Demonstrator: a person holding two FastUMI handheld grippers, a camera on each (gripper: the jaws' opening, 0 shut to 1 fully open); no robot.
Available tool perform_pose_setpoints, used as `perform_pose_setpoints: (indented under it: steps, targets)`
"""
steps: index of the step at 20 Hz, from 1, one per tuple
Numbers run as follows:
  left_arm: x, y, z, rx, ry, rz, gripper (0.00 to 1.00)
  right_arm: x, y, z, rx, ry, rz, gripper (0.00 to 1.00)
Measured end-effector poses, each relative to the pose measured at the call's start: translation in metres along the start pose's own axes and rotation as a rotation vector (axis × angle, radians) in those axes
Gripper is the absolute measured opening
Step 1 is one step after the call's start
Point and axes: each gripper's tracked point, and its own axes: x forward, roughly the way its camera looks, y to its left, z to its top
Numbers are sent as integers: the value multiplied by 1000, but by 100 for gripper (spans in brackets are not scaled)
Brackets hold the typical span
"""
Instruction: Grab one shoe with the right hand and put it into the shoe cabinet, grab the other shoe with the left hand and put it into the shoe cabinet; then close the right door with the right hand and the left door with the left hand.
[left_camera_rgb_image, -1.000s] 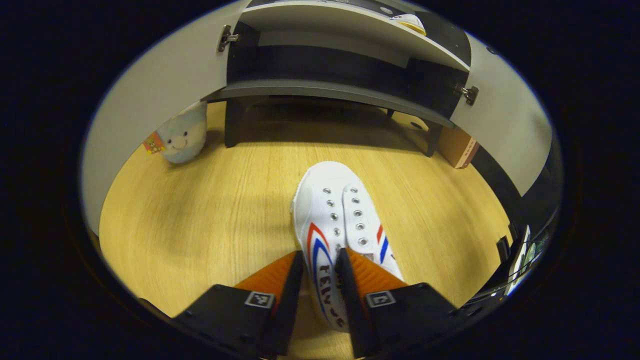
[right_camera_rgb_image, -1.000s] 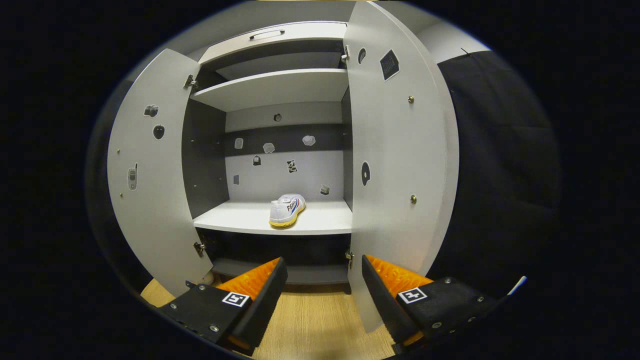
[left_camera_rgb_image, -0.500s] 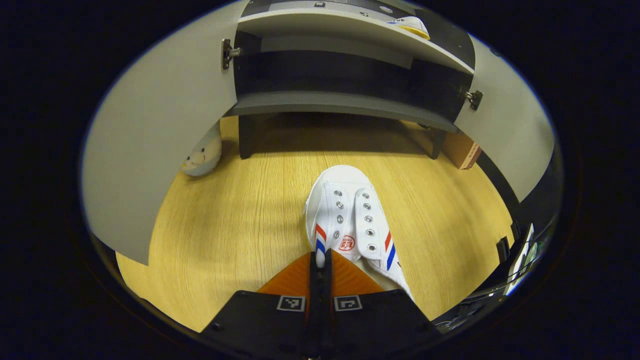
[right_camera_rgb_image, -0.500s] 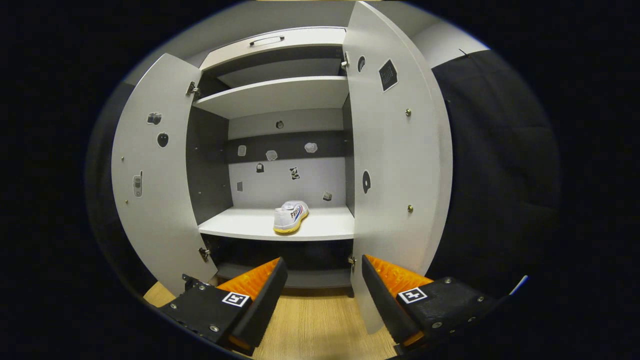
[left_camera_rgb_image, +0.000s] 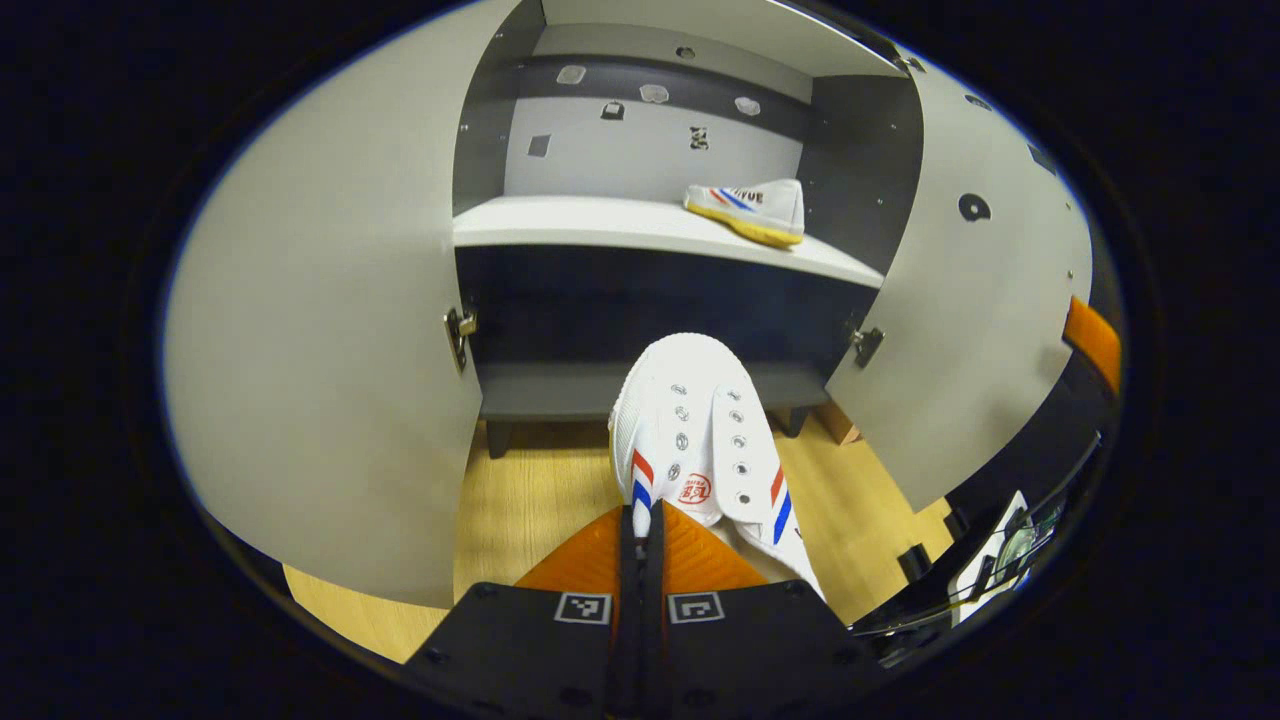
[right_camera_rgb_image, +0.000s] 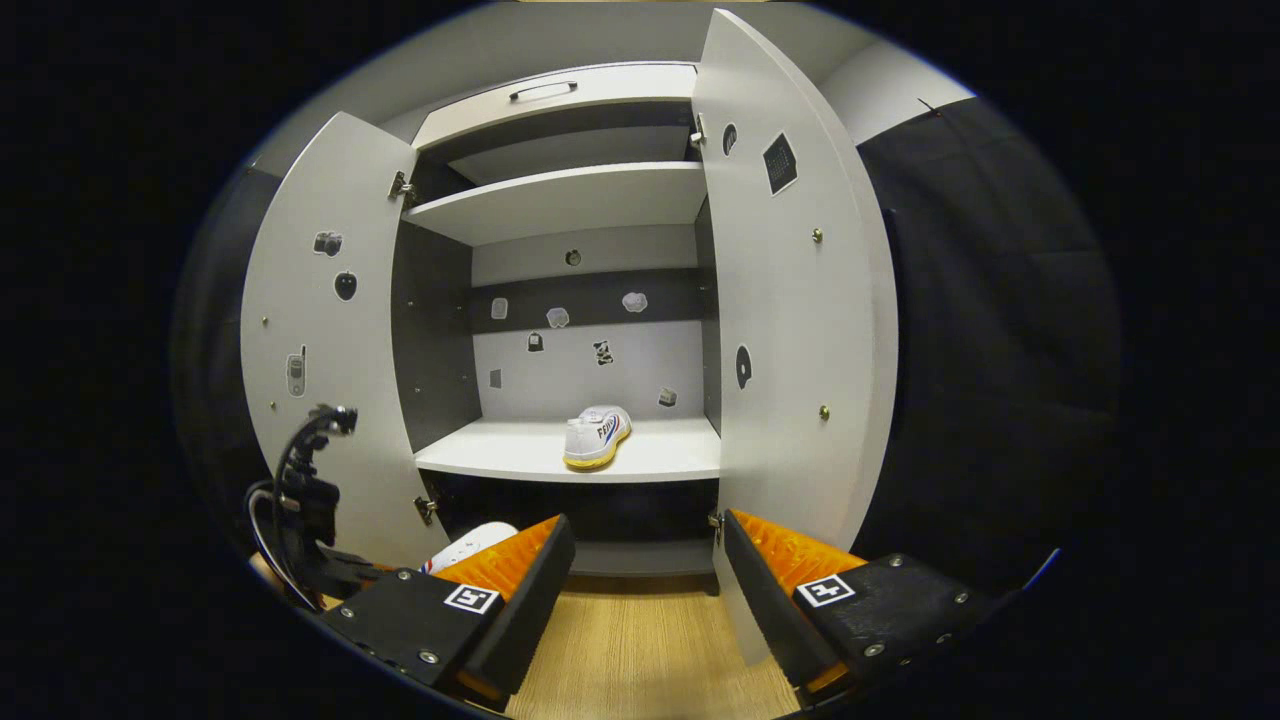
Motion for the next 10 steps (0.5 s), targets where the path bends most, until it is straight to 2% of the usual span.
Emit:
perform_pose_setpoints:
  steps: [3, 10]
  targets:
    - [-11, -3, 65, -2, -70, -28, 7, -3, -2, 3, 8, -7, 2, 92]
    - [1, -5, 160, 1, -150, -4, 6, -8, -7, 5, 5, -20, -4, 93]
